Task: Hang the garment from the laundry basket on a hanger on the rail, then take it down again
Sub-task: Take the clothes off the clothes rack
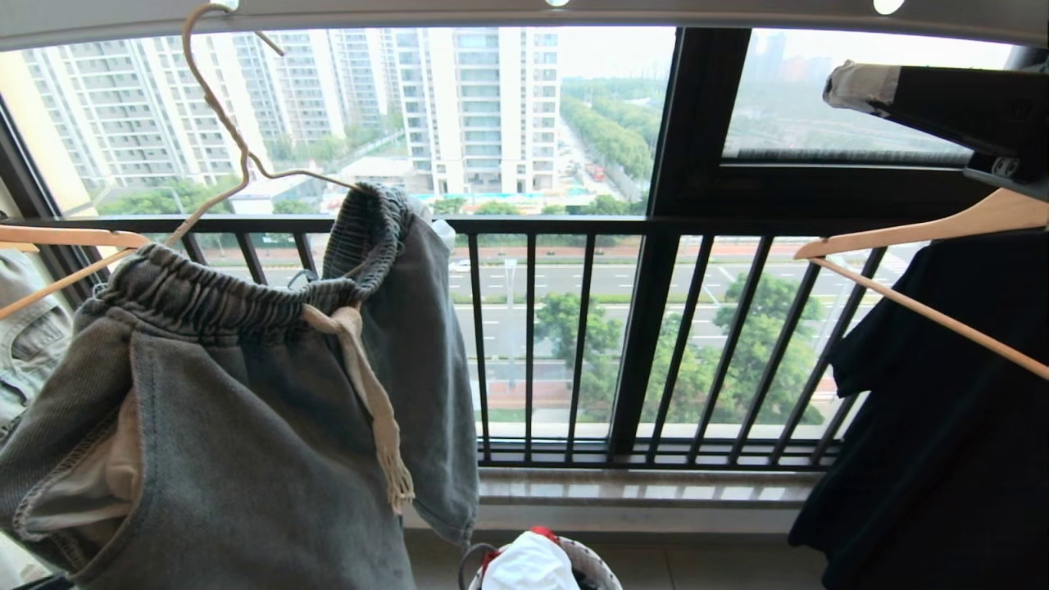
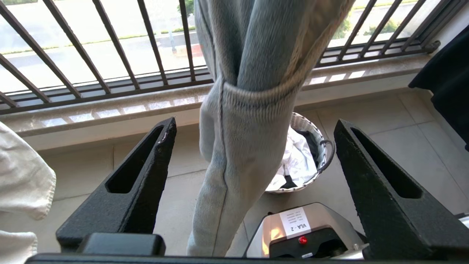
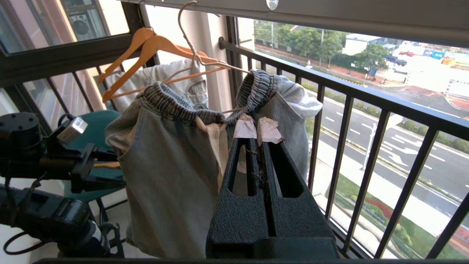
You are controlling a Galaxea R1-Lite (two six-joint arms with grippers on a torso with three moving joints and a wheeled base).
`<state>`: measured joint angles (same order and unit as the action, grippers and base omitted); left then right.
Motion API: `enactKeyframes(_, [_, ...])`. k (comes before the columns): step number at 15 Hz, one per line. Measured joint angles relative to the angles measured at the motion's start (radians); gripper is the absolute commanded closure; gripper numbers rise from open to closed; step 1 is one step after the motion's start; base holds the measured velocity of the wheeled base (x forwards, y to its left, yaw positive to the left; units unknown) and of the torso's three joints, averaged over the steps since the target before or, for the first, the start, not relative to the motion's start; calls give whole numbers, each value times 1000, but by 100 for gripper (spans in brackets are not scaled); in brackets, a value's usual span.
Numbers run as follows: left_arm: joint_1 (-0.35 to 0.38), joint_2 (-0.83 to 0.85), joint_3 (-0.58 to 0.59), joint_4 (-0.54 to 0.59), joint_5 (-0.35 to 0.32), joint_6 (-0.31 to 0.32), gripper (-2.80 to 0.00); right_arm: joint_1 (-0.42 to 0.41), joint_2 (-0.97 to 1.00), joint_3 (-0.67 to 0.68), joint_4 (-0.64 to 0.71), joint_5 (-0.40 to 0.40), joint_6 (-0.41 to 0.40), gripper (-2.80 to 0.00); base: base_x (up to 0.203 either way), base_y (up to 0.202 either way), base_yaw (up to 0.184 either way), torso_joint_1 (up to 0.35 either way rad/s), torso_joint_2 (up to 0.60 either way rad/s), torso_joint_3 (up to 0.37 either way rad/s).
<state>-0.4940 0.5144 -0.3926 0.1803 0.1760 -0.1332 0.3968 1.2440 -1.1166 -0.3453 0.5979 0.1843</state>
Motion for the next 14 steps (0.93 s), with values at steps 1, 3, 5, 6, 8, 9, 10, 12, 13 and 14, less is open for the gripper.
enactKeyframes(1, [0,41,-2,-31,0,0,-280,0,0,0,0,0,0,0,0,0,0,0,0,0])
enactKeyframes(3, [0,110,-4,-109,1,7,0,0,1,0,-3,-1,0,0,0,0,0,0,0,0])
enactKeyframes(5, [0,149,-5,-139,1,36,0,0,1,0,-3,-2,0,0,0,0,0,0,0,0])
enactKeyframes(6, [0,160,-7,-140,1,38,0,0,1,0,-3,-1,0,0,0,0,0,0,0,0])
enactKeyframes(8, [0,171,-9,-141,1,42,0,0,1,1,-3,0,-1,0,0,0,0,0,0,0])
enactKeyframes(9, [0,174,-11,-141,1,49,0,0,1,1,-3,0,-1,0,0,0,0,0,0,0])
enactKeyframes(10, [0,175,-15,-141,3,51,0,0,1,1,-3,0,-1,0,0,0,0,0,0,0])
enactKeyframes(12, [0,176,-21,-137,40,53,0,0,1,1,-4,0,-1,0,0,0,0,0,0,0])
enactKeyframes(13, [0,174,-21,-132,64,55,0,0,2,1,-4,0,-1,0,0,0,0,0,0,0])
enactKeyframes(14, [0,169,-15,-115,79,56,0,0,2,1,-4,0,-1,0,0,0,0,0,0,0])
